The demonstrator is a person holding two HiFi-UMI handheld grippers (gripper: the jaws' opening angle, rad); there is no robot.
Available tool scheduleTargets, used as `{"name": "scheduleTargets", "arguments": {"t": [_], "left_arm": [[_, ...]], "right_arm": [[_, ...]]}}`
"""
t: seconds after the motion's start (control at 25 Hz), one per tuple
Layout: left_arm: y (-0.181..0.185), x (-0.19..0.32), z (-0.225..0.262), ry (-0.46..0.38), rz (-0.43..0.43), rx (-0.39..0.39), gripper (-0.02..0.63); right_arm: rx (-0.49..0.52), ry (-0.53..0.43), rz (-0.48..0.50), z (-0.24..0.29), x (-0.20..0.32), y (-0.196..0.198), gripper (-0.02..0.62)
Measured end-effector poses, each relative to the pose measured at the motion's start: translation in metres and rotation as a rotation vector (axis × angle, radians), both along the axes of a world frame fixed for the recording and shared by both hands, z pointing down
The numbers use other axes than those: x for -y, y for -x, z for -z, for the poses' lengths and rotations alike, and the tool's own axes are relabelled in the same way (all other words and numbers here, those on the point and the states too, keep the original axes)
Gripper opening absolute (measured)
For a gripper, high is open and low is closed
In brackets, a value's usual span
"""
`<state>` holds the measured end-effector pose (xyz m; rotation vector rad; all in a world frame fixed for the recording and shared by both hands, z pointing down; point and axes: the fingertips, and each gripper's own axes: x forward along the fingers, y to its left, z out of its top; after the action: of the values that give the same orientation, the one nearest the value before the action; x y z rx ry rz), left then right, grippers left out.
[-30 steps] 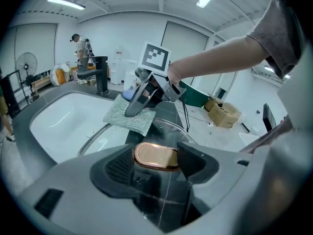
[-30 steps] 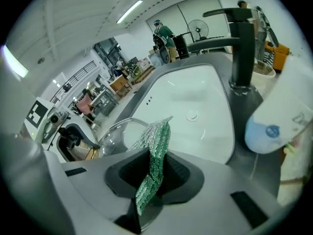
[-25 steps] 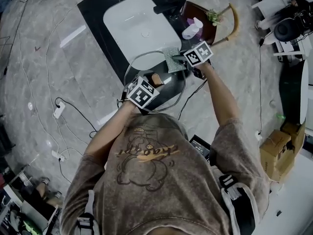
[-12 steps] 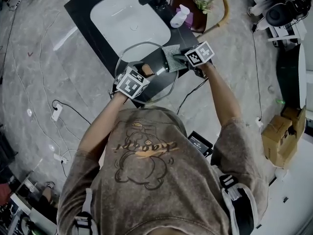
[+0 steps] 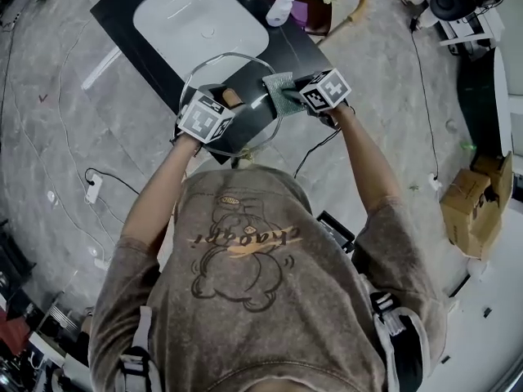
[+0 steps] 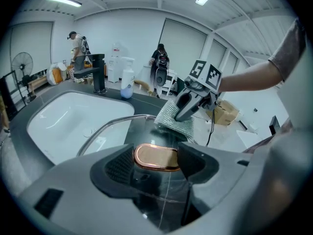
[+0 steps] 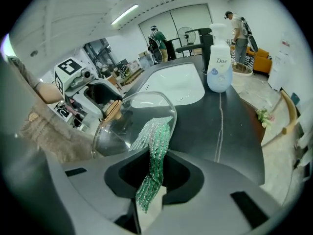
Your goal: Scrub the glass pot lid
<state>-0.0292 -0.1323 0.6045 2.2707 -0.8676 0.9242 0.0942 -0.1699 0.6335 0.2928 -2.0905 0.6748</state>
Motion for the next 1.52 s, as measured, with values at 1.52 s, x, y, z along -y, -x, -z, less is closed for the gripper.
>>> {"name": "scheduleTargets", "arguments": {"t": [1.52], "left_arm": [[-0.005, -0.004, 0.009, 0.018, -0.036, 0.023, 0.281]], "right_arm": [[0.028, 0.005, 0.012, 0.009, -0.153, 0.137, 0.087]]}}
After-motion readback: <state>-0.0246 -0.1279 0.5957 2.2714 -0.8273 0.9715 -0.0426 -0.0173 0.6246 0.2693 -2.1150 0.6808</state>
